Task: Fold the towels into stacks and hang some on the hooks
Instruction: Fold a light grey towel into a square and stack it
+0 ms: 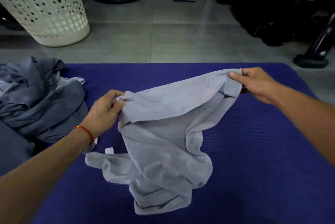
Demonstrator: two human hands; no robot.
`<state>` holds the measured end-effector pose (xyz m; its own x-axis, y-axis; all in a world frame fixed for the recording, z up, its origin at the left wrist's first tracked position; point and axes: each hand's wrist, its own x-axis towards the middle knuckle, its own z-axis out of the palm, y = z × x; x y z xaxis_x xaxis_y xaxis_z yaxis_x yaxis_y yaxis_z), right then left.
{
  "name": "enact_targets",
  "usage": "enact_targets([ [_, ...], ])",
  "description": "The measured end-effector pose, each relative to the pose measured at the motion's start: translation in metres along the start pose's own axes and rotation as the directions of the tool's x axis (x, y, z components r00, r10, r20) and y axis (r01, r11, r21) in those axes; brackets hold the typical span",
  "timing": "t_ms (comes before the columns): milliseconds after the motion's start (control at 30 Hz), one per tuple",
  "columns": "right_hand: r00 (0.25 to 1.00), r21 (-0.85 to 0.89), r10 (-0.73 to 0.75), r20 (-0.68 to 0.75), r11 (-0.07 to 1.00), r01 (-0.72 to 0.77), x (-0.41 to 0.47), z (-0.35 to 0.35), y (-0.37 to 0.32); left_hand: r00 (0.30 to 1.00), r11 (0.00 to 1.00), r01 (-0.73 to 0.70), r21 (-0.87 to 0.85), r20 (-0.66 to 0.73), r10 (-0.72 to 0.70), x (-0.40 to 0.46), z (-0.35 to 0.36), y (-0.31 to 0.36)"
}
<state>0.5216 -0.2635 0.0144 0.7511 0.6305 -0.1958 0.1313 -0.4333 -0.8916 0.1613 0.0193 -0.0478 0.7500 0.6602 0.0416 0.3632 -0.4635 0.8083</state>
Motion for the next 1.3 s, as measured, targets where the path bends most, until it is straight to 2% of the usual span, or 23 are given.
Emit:
enact_targets([
  [100, 0.998, 0.149, 0.043, -0.035, 0.988, -0.038, -0.006, -0.025, -0.003, 0.993, 0.992, -0.02, 0.126, -0.11, 0.034, 0.024, 0.002, 0.018],
  [233, 0.986, 0.056, 0.156, 0.058, 0.986, -0.159, -0.024, -0.05, 0.004, 0.993, 0.998, 0.025, 0.055, -0.117, -0.018, 0.04, -0.001, 0.035],
  [300, 0.989, -0.008, 0.143, -0.027, 0.99, -0.143, -0.032, -0.055, 0.012, 0.994, 0.988, 0.074, -0.132, -0.07, -0.084, 0.045, 0.003, 0.045],
  [367, 0.983, -0.067, 0.082, -0.164, 0.993, -0.094, -0.038, -0.058, 0.018, 0.99, 0.935, 0.141, -0.325, 0.028, -0.14, 0.05, 0.01, 0.061],
  [433, 0.967, -0.124, 0.033, -0.251, 0.99, -0.066, -0.039, -0.065, 0.028, 0.98, 0.91, 0.193, -0.368, 0.121, -0.16, 0.055, 0.019, 0.074],
  [500, 0.955, -0.192, 0.004, -0.295, 0.979, -0.064, -0.041, -0.071, 0.038, 0.971, 0.931, 0.214, -0.297, 0.17, -0.169, 0.06, 0.029, 0.084],
  [600, 0.943, -0.23, 0.015, -0.332, 0.968, -0.097, -0.042, -0.077, 0.053, 0.988, 0.989, 0.139, -0.044, 0.081, -0.135, 0.064, 0.044, 0.097],
  [667, 0.949, -0.077, 0.103, -0.299, 0.988, -0.132, -0.045, -0.08, 0.056, 0.99, 0.992, 0.124, 0.012, 0.067, -0.125, 0.066, 0.05, 0.102],
  [733, 0.958, 0.131, 0.211, -0.193, 0.973, -0.188, -0.047, -0.085, 0.061, 0.955, 0.955, 0.244, -0.17, 0.213, -0.206, 0.069, 0.055, 0.102],
  [767, 0.96, 0.181, 0.237, -0.149, 0.961, -0.209, -0.05, -0.088, 0.065, 0.92, 0.914, 0.32, -0.25, 0.314, -0.236, 0.069, 0.056, 0.1],
  [833, 0.963, 0.196, 0.241, -0.118, 0.957, -0.215, -0.056, -0.091, 0.075, 0.872, 0.884, 0.376, -0.279, 0.429, -0.236, 0.068, 0.06, 0.097],
  [867, 0.964, 0.182, 0.235, -0.127, 0.96, -0.21, -0.057, -0.093, 0.081, 0.876, 0.898, 0.36, -0.253, 0.423, -0.232, 0.069, 0.063, 0.095],
  [1000, 0.957, -0.057, 0.155, -0.244, 0.983, -0.174, -0.063, -0.114, 0.104, 0.954, 0.969, 0.225, -0.098, 0.224, -0.199, 0.091, 0.084, 0.095],
  [1133, 0.916, -0.189, 0.056, -0.397, 0.972, -0.141, -0.079, -0.13, 0.154, 0.989, 0.985, 0.02, 0.171, 0.138, -0.044, 0.135, 0.126, 0.13],
  [1200, 0.876, -0.258, 0.049, -0.481, 0.946, -0.195, -0.094, -0.125, 0.188, 0.985, 0.914, -0.16, 0.374, 0.124, 0.122, 0.157, 0.163, 0.158],
  [1233, 0.847, -0.236, 0.062, -0.529, 0.947, -0.217, -0.103, -0.118, 0.206, 0.971, 0.857, -0.235, 0.459, 0.149, 0.187, 0.167, 0.186, 0.175],
  [1300, 0.749, -0.033, 0.15, -0.645, 0.974, -0.223, -0.117, -0.099, 0.237, 0.931, 0.693, -0.364, 0.623, 0.214, 0.297, 0.188, 0.231, 0.207],
])
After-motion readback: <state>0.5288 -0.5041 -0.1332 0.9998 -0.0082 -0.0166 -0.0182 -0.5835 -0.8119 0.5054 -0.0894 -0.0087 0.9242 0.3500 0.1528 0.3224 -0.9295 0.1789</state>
